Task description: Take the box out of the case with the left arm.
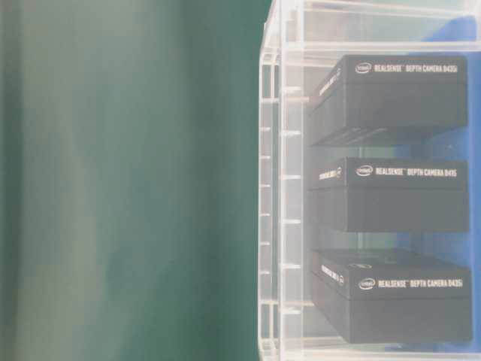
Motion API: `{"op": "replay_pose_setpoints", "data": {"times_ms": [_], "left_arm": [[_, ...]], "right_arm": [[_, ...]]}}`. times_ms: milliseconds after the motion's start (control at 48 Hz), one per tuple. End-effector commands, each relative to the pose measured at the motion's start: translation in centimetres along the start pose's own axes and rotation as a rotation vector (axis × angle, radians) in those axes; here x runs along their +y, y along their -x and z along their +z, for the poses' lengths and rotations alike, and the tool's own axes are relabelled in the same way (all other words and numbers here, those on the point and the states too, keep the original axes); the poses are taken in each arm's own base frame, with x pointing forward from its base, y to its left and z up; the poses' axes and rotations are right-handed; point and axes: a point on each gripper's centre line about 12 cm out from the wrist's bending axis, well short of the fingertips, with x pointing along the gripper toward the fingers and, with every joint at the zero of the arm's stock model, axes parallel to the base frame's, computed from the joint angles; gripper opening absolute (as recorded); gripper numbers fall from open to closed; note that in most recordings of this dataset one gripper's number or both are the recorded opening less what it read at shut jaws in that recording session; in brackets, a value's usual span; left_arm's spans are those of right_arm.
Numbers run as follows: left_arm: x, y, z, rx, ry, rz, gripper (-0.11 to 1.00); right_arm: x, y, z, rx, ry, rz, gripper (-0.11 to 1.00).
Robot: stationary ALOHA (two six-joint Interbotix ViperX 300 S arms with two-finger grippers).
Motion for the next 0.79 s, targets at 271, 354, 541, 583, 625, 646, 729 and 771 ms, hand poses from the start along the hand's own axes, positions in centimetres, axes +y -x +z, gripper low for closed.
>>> {"op": "replay_pose_setpoints", "data": {"times_ms": [271,354,541,583,625,646,729,771], "left_arm": [[-0.4,-0.5,-0.7,0.271,0.052,0.042,0.0],[-0.4,-0.4,-0.8,0.271,0.075,0.045,0.0],[-0.3,-0.3,-0.9,0.269,0.118,0.052,0.0],[-0.4,-0.4,-0.8,0.271,0.135,0.054,0.0],[-0.4,-0.4,-0.8,0.27,0.16,0.057,0.0],[-0.4,-0.4,-0.8,0.27,0.174,0.059,0.0],[-0.4,-0.4,-0.8,0.267,0.27,0.072,0.0],[-0.4,-0.5,-0.7,0.266,0.335,0.083,0.0]], "right_arm": [[-0.4,-0.4,-2.2,0.415,-0.011,-0.06,0.0],[-0.5,-0.4,-2.2,0.412,-0.01,-0.066,0.0],[-0.6,-0.4,-2.1,0.41,-0.008,-0.076,0.0],[-0.6,-0.4,-2.2,0.413,-0.006,-0.076,0.0],[-0.6,-0.4,-2.2,0.414,-0.007,-0.078,0.0],[-0.6,-0.4,-2.1,0.412,-0.006,-0.079,0.0],[-0.7,-0.4,-2.2,0.415,-0.006,-0.084,0.0],[-0.7,-0.4,-2.1,0.413,-0.004,-0.086,0.0]]}}
